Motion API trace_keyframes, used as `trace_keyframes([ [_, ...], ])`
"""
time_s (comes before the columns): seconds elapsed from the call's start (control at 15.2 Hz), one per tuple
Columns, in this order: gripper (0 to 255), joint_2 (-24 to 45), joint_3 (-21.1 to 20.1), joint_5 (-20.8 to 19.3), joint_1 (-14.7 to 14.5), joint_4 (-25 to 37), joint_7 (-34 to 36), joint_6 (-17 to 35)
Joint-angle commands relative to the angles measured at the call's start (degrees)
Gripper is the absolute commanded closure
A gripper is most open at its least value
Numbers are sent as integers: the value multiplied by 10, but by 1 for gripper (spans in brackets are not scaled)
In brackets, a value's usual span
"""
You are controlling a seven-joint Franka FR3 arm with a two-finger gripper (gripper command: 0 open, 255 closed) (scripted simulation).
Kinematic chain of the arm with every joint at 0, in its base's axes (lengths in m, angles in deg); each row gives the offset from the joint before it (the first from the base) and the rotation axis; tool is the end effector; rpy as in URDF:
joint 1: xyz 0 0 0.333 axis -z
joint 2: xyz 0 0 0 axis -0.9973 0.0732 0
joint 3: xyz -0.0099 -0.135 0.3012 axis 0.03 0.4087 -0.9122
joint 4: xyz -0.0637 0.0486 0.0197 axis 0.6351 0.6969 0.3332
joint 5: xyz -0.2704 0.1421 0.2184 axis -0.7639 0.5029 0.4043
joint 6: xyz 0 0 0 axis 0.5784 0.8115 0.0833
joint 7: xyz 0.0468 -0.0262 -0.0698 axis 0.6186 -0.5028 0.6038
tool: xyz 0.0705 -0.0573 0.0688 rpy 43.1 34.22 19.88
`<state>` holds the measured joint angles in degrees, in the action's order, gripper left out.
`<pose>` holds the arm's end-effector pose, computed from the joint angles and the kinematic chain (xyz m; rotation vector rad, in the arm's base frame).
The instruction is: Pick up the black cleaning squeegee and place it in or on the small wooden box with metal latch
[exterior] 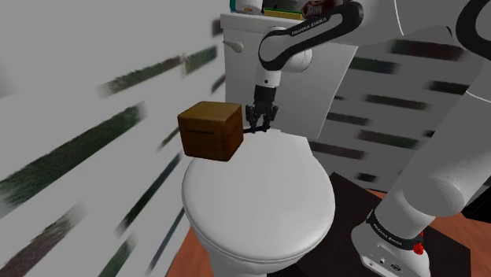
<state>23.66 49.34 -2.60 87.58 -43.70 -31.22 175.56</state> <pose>0.5032 0.0445 0.4134 -2.9260 0.2851 0.2369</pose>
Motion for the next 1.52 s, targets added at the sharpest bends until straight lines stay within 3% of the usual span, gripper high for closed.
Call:
trace_keyframes([
  [0.0,255,-6,0,-1,0,8,4,-14],
  [1.45,255,-44,4,-9,3,135,33,-177],
])
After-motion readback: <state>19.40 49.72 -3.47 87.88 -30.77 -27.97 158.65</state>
